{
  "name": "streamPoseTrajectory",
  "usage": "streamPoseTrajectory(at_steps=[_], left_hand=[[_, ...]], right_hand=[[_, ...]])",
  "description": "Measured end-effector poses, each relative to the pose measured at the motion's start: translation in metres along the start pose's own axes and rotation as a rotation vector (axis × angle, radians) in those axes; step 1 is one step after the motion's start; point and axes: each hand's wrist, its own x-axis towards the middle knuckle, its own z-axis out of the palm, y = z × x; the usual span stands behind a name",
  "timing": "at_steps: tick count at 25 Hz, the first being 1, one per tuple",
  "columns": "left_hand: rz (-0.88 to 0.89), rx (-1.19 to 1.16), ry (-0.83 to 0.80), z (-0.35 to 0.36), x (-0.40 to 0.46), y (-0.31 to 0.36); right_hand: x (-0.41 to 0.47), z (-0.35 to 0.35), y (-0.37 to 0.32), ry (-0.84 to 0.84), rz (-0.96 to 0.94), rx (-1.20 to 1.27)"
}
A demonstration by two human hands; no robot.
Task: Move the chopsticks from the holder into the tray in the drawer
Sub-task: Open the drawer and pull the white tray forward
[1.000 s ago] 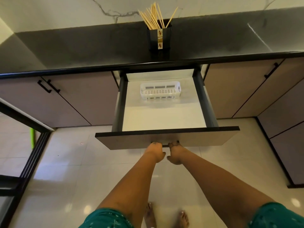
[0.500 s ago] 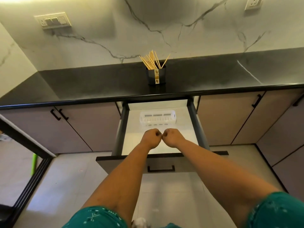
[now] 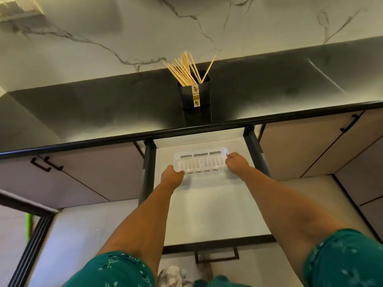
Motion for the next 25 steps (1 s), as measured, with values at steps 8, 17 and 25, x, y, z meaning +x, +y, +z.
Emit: streamPoseTrajectory(at_steps=[8,17,25], left_hand=[[-0.151,-0.183,-0.106,0.025,0.092,-0.021],[-0.195,-0.148,-0.086,0.032,0.067,-0.041],[-0.208,-0.225,-0.105,0.035,0.010,-0.060]], right_hand=[[0.078,0.036,0.029,-0.067,0.193,0.113],[0.052,0.047,0.053,0.041,0.219,-0.027],[0.011,0.054,0.063,0.005,0.220,0.058]])
